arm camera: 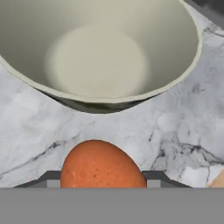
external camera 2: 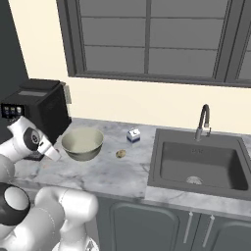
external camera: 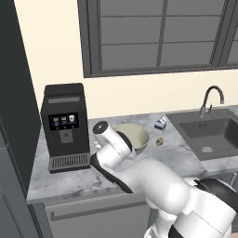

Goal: Gather the eggs and milk located in the vicinity of the sink area and place them right next to the bowl.

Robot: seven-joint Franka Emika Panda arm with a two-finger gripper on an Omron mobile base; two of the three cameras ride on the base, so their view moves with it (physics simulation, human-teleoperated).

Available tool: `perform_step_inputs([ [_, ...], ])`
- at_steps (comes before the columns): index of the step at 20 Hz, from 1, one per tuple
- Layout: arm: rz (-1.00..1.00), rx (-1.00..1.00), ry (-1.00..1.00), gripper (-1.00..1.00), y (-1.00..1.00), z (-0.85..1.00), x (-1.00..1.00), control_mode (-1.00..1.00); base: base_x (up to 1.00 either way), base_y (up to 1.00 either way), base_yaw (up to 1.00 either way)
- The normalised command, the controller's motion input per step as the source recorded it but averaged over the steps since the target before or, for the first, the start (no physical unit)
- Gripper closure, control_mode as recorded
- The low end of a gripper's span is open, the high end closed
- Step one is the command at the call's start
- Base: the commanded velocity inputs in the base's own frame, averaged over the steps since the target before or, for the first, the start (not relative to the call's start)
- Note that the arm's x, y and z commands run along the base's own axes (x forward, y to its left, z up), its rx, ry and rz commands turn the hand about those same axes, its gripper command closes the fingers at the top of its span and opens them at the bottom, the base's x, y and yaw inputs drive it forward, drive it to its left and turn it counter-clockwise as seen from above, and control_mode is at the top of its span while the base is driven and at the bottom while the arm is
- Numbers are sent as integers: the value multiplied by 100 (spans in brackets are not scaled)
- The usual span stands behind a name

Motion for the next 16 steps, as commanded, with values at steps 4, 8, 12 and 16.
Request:
perform_step_inputs([
  [4,0,0,1,100,0,-25,24,-100,0,0,0],
  [8,0,-2,0,100,-2,-36,5,-100,0,0,0],
  [12,0,-1,0,100,-8,-35,2,-100,0,0,0],
  [16,0,0,0,100,-12,-17,13,-100,0,0,0],
])
